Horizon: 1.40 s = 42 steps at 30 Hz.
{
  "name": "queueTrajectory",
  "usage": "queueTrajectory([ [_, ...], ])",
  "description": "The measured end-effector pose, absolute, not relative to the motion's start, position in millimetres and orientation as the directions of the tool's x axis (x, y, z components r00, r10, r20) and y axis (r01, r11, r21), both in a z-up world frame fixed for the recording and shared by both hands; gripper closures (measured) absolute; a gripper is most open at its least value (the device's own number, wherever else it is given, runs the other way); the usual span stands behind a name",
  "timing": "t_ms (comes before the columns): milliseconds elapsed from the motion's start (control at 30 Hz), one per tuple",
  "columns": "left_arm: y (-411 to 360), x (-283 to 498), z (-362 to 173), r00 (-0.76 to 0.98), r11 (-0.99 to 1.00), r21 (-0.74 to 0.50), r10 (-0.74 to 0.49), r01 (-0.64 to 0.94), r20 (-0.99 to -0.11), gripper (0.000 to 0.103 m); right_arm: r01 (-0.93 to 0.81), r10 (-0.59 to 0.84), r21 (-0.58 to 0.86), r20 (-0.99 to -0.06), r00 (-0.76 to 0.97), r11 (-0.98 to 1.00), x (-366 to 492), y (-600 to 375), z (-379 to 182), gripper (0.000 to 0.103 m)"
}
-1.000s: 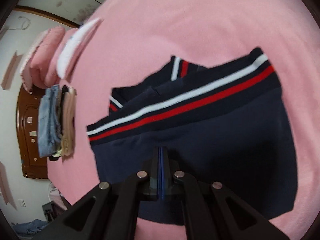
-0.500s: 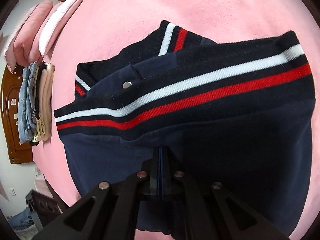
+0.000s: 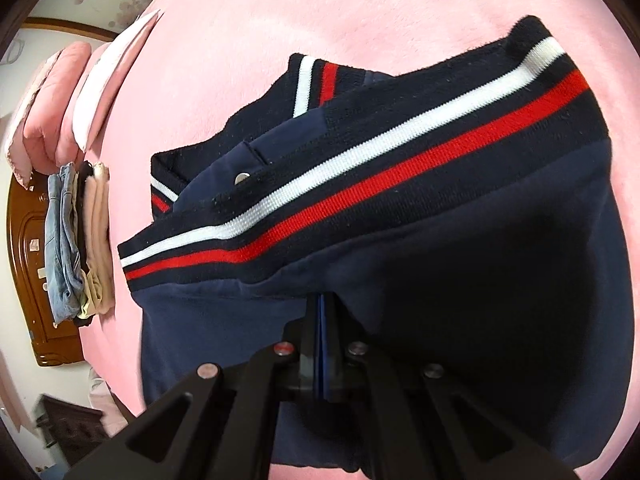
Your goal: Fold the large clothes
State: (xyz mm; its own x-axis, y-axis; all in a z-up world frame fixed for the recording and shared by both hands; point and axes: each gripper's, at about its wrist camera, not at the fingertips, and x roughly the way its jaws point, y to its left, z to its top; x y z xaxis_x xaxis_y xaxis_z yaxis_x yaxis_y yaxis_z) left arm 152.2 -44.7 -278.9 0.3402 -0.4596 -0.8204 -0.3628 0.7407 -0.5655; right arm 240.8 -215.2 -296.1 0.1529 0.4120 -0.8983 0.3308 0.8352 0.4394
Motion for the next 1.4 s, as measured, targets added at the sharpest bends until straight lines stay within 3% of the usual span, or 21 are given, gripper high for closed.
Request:
queueTrajectory([
  [300,-84.8,160.1,-200.1,0.377,0.846,-0.529,-0.512,0.067,-0.772,0.098,0.338,0.499,0.527,-0.849,0.171,0.78,238.1,-230.1,-301.5,0.103],
  [467,-122.8,144.5,-171.5,0.38,0.864,-0.456,-0.504,0.214,-0.776,0.098,0.346,0.574,0.587,-0.805,0.151,0.732,241.5,-247.7,-306.6,0.103],
  [700,-192.4,135.5,-168.0,0.347,0.881,-0.406,-0.47,0.245,-0.812,0.098,0.285,0.595,0.604,-0.794,0.128,0.744,251.0,-290.0,-284.3,0.103],
  [1000,-263.4,104.8,-226.0,0.243,0.928,-0.235,-0.308,0.287,-0.92,0.097,0.235,0.607,0.616,-0.786,0.118,0.752,264.6,-377.3,-259.3,0.103],
  [1067,-269.3,104.7,-232.6,0.241,0.937,-0.217,-0.285,0.272,-0.928,0.097,0.23,0.611,0.621,-0.782,0.121,0.749,262.4,-385.3,-258.2,0.097],
  [1267,-260.1,105.5,-235.8,0.226,0.945,-0.241,-0.291,0.222,-0.93,0.097,0.237,0.719,0.745,-0.666,0.2,0.624,248.6,-406.4,-249.8,0.096],
  [1300,-262.6,106.3,-235.6,0.228,0.945,-0.243,-0.292,0.219,-0.929,0.097,0.231,0.726,0.754,-0.656,0.207,0.615,247.3,-405.6,-247.9,0.087],
  [1333,-262.8,109.8,-233.1,0.228,0.946,-0.244,-0.292,0.214,-0.929,0.097,0.226,0.729,0.757,-0.653,0.206,0.614,249.0,-401.5,-246.5,0.07],
  [1400,-260.9,115.3,-231.2,0.225,0.947,-0.243,-0.289,0.21,-0.931,0.097,0.212,0.727,0.749,-0.662,0.181,0.628,251.0,-389.6,-246.9,0.05],
])
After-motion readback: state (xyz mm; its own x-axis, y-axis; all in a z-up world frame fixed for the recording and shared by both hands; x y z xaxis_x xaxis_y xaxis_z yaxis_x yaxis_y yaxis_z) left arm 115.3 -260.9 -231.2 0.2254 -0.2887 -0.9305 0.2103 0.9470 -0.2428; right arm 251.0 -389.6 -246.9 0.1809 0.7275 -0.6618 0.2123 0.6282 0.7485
